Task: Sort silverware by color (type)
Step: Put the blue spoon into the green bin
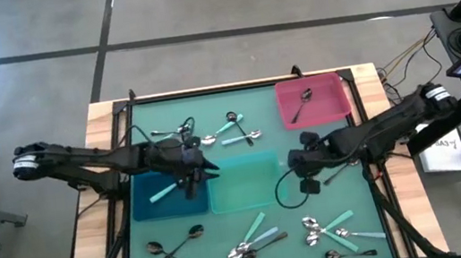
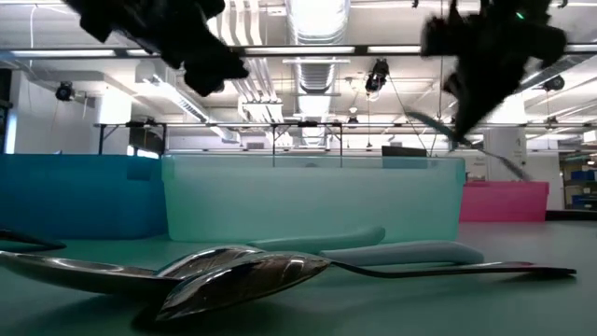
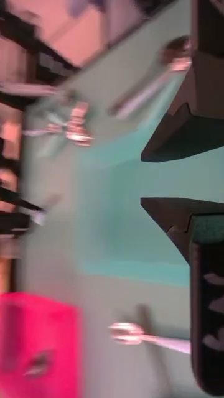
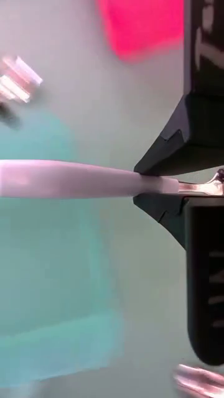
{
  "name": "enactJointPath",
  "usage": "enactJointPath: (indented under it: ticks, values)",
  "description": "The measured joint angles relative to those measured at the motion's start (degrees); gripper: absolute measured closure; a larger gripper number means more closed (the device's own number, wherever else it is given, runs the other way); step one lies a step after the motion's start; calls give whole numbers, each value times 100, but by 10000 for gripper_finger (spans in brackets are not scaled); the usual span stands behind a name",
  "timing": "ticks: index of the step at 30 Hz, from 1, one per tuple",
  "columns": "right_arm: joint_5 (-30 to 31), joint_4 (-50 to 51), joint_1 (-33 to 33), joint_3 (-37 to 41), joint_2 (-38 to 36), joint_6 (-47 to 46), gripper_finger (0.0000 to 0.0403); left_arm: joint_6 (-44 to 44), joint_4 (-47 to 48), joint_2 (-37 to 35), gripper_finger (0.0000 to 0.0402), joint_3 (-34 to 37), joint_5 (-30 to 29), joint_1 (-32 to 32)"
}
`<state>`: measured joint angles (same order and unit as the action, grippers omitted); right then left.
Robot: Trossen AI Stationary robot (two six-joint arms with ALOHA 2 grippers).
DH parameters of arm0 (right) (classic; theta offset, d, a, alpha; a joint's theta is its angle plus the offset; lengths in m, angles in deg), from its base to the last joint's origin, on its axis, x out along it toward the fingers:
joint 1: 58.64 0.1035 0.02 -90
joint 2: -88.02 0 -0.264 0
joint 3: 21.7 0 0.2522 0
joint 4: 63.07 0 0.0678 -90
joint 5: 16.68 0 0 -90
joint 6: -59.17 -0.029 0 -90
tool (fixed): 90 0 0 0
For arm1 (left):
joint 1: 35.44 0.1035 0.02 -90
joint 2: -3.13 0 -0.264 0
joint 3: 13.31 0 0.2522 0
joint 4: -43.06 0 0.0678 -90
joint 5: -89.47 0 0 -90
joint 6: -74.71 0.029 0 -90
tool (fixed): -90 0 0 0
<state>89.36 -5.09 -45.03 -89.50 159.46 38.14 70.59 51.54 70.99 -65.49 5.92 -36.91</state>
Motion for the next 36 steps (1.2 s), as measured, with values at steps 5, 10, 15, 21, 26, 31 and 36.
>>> enactJointPath:
  ticks: [5,10,15,21,26,31,36]
  values:
    - [543,-1460,-17,-88,-141,1075,381,106,-1890,35,316,625,0,2]
    - [521,-2737,-105,-88,72,2088,381,83,-2337,72,316,718,-4,26]
    - [493,-3905,-230,-88,407,2777,381,-274,-2377,470,316,340,-327,-3]
    - [499,-4193,-393,-309,759,3095,381,-154,-2358,1246,316,-347,-1435,-103]
    - [443,-4082,-450,-493,877,3221,381,64,-2337,1736,316,-679,-1532,-186]
    - [445,-3899,-474,-571,887,3313,381,-10,-2444,1825,316,-642,-1648,-203]
    - [505,-3908,-475,-560,819,3328,382,-98,-2260,1682,316,-571,-1613,-214]
